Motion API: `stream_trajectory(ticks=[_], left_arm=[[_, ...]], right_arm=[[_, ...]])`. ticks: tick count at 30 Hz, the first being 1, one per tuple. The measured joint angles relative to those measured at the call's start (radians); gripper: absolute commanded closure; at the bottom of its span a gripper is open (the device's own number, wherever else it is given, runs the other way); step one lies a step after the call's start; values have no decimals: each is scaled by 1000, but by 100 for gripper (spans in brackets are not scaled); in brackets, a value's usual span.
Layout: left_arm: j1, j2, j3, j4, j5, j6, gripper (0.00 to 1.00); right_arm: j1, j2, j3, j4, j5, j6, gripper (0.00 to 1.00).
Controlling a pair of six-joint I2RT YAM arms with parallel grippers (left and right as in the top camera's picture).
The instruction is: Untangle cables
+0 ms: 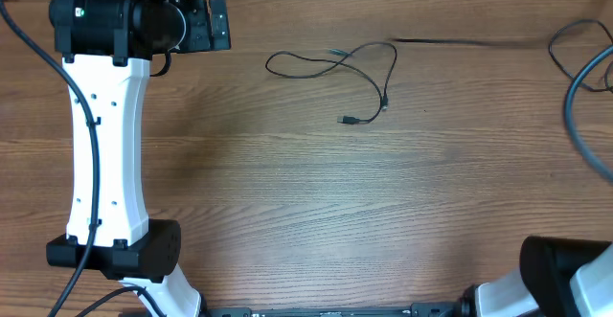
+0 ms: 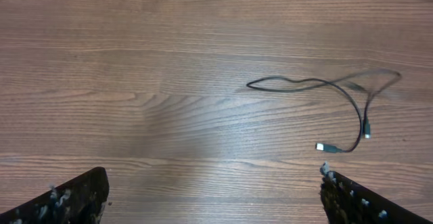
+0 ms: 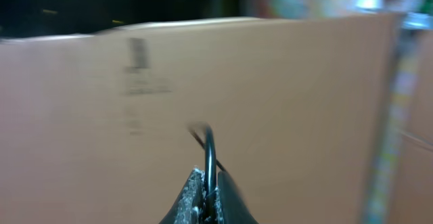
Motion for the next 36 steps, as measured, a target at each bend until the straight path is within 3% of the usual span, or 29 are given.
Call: stream_trajectory(ticks=[10,22,28,36], left_arm=[[0,22,0,5,0,0,0],[0,22,0,-4,0,0,0],[0,22,0,0,0,0,0],[0,22,0,-8,0,0,1]], right_arm=[[-372,55,-20,-7,5,-3,96],[-594,55,-169,-83,1,-1,96],[-622,51,-454,-241,-130,98,96],[-645,70,-962,-106,-428,343,96]])
